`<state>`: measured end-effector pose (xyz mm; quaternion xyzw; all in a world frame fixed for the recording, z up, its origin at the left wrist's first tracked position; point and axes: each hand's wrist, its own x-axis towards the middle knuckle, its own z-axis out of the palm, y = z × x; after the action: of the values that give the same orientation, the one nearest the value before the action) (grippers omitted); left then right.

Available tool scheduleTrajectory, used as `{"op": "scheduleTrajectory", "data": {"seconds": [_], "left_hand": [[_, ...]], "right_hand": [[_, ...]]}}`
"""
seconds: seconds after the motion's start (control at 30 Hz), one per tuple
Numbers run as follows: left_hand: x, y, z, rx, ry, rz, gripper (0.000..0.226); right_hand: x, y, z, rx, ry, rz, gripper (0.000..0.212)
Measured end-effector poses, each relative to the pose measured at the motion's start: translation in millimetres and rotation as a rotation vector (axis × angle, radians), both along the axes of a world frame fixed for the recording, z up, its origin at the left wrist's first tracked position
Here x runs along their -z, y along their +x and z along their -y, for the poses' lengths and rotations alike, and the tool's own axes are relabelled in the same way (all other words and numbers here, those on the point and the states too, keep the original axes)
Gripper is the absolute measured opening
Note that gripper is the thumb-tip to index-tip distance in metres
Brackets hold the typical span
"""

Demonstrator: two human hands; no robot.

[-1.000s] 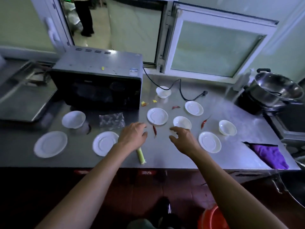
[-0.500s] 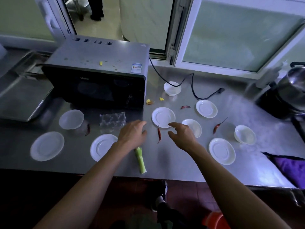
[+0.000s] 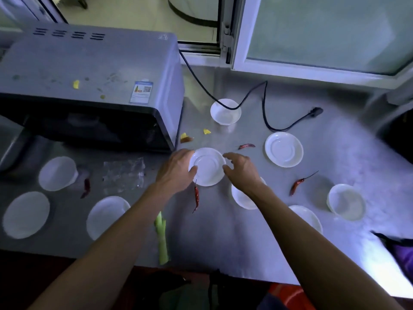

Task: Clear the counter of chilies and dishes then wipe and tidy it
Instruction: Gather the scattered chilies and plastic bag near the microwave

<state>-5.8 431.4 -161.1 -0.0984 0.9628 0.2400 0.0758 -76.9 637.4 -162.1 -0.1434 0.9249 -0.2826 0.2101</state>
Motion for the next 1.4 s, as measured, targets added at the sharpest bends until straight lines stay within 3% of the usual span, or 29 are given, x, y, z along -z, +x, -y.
{"op": "scheduleTrajectory", "data": {"seconds": [0.23, 0.37, 0.5, 0.63, 0.87, 1.1, 1.23, 1.4], "left_hand": [[16.8, -41.5, -0.3, -0.034, 0.032, 0.035, 0.059], [27.6, -63.9, 2.6, -0.03, 0.028, 0.055, 0.044], [41.8, -82.4, 10.0, -0.054, 0.012, 0.091, 0.053], [54.6, -91.1, 14.8, -0.046, -0.022, 0.091, 0.042], [69.4, -97.4, 14.5, 0.015, -0.161, 0.104, 0.034], [82.4, -95.9, 14.8, -0.035, -0.134, 0.032, 0.03], [82.9, -96.9, 13.3, -0.033, -0.113, -0.019, 0.022], [85.0, -94.0, 12.1, -0.059, -0.065, -0.045, 0.028]], "right_hand": [[22.3, -53.3, 27.9, -0.05, -0.034, 0.012, 0.043], [34.2, -75.6, 47.9, -0.077, -0.031, -0.014, 0.042], [49.1, -90.0, 65.1, -0.108, -0.032, -0.051, 0.04], [67.3, -100.9, 77.5, -0.187, 0.012, -0.118, 0.031], [84.3, -115.4, 88.3, -0.261, 0.069, -0.151, 0.039], [93.8, -114.9, 93.1, -0.348, 0.115, -0.232, 0.041], [94.7, -115.3, 91.4, -0.336, 0.088, -0.295, 0.031], [95.4, -114.9, 84.7, -0.314, 0.122, -0.275, 0.023]]}}
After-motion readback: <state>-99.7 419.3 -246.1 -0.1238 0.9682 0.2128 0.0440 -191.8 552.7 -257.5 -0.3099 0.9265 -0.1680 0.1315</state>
